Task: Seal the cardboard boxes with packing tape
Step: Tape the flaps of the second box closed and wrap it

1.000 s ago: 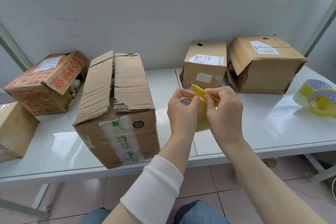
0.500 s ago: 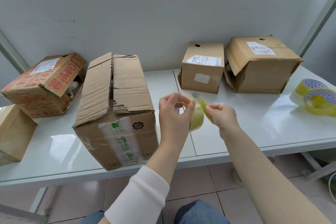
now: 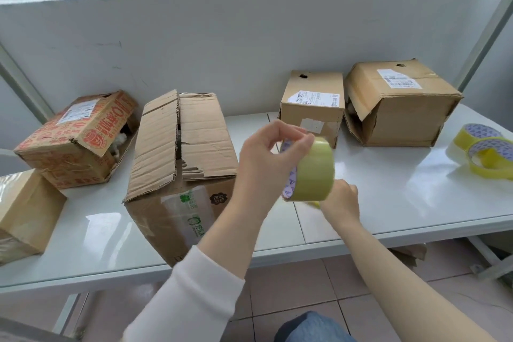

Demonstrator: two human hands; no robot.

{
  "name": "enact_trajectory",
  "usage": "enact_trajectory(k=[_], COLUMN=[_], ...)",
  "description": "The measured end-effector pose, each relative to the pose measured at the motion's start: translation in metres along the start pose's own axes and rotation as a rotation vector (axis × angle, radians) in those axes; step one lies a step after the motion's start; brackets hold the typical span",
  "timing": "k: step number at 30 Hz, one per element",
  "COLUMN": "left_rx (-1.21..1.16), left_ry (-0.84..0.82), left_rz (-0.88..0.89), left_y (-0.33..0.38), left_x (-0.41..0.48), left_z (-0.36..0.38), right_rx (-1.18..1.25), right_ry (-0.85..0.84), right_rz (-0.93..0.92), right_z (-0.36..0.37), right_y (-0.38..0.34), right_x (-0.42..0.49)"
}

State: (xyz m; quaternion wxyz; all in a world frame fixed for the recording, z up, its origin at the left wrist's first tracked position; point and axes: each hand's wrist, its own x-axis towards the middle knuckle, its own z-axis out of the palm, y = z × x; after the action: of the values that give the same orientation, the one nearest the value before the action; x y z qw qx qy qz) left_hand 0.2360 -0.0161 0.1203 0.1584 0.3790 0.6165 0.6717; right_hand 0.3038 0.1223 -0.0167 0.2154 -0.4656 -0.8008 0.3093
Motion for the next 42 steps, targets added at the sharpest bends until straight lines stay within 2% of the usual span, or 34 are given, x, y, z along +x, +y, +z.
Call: enact_trajectory(k=[1, 3, 5, 6, 8, 10, 12, 18, 25, 28, 30, 33, 38, 42], left_rx=[-0.043, -0.075, -0.067, -0.068, -0.087, -0.135, -0.144, 0.182, 0.203, 0.07, 0.044, 0.155, 0.24, 0.132], left_ry=[0.031, 0.111, 0.179, 0.209, 0.257, 0.261, 0.257, 0.278, 0.327, 0.307, 0.334, 0.32, 0.304, 0.33], left_rz=[0.002, 0.013, 0.015, 0.003, -0.062, -0.167, -0.212, -0.024, 0.123, 0.09, 0.071, 0.072, 0.148, 0.209], left_y=[0.009, 0.027, 0.041, 0.046, 0.05, 0.054, 0.057, 0.069, 0.087, 0.091, 0.089, 0.085, 0.098, 0.111], left_x=[0.006, 0.019, 0.031, 0.037, 0.046, 0.05, 0.051, 0.061, 0.07, 0.077, 0.087, 0.101, 0.116, 0.131], left_z=[-0.007, -0.021, -0.036, -0.043, -0.055, -0.069, -0.085, -0.131, -0.149, -0.155, -0.162, -0.169, -0.171, -0.181], right_rx=[0.113, 0.496, 0.831, 0.857, 0.741, 0.613, 0.605, 0.687, 0.633, 0.627, 0.488, 0.305, 0.544, 0.656], right_ry=[0.076, 0.143, 0.084, 0.035, -0.064, -0.114, -0.182, -0.242, -0.262, -0.306, -0.361, -0.362, -0.369, -0.263], right_rz=[-0.052, -0.144, -0.313, -0.424, -0.588, -0.612, -0.611, -0.561, -0.554, -0.579, -0.645, -0.693, -0.627, -0.48], right_z=[-0.008, -0.031, -0.054, -0.061, -0.068, -0.068, -0.063, -0.051, -0.049, -0.048, -0.047, -0.041, -0.045, -0.04], right_y=[-0.011, -0.047, -0.09, -0.109, -0.141, -0.167, -0.182, -0.207, -0.234, -0.234, -0.229, -0.221, -0.233, -0.244], right_x=[-0.003, -0.018, -0.038, -0.047, -0.058, -0.062, -0.062, -0.064, -0.06, -0.056, -0.052, -0.046, -0.042, -0.041])
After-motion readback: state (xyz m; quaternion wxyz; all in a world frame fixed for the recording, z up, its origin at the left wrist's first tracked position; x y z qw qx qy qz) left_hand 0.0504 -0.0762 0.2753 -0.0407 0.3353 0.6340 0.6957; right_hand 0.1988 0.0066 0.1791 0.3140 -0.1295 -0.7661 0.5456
